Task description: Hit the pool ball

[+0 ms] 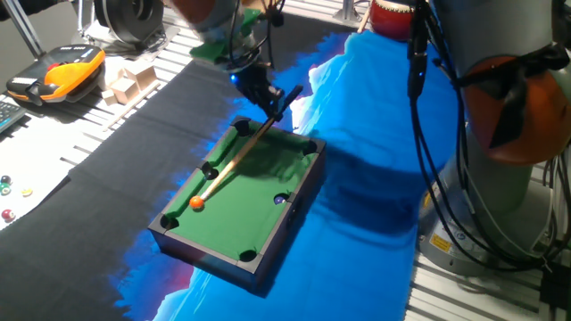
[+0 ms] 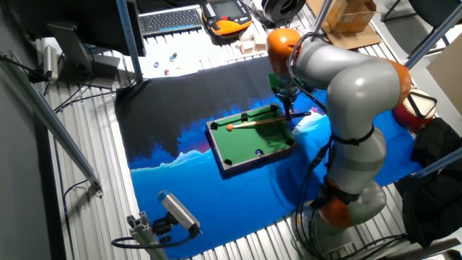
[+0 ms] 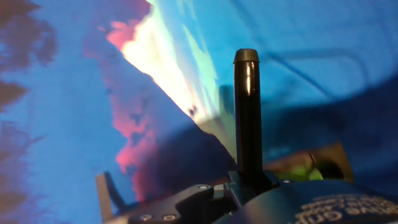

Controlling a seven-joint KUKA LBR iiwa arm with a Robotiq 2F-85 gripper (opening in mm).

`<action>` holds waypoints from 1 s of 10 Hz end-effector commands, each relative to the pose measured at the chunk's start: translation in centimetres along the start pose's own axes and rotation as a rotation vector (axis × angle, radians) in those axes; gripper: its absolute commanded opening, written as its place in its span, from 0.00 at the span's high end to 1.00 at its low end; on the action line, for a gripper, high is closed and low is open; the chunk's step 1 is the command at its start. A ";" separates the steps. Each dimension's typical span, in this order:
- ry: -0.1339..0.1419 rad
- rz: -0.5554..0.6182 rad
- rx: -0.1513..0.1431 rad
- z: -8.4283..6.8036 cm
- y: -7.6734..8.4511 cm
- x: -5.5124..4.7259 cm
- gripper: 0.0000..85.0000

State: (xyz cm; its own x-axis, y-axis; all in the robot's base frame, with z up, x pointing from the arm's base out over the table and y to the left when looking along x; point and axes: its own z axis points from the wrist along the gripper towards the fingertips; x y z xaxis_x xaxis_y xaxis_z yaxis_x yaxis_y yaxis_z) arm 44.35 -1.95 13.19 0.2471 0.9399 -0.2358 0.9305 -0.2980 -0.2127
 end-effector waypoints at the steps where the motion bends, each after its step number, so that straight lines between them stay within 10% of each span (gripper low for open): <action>1: 0.006 0.004 -0.008 -0.4 -0.2 0.8 1.00; 5: 0.031 0.031 -0.032 -2.0 -0.3 2.2 1.00; 10: -0.043 -0.067 0.013 -1.3 -0.2 0.4 1.00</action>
State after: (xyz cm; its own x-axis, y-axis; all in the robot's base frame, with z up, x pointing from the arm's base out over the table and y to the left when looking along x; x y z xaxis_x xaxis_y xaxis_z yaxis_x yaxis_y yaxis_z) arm 44.64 -1.30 14.37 0.1733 0.9501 -0.2594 0.9414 -0.2372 -0.2397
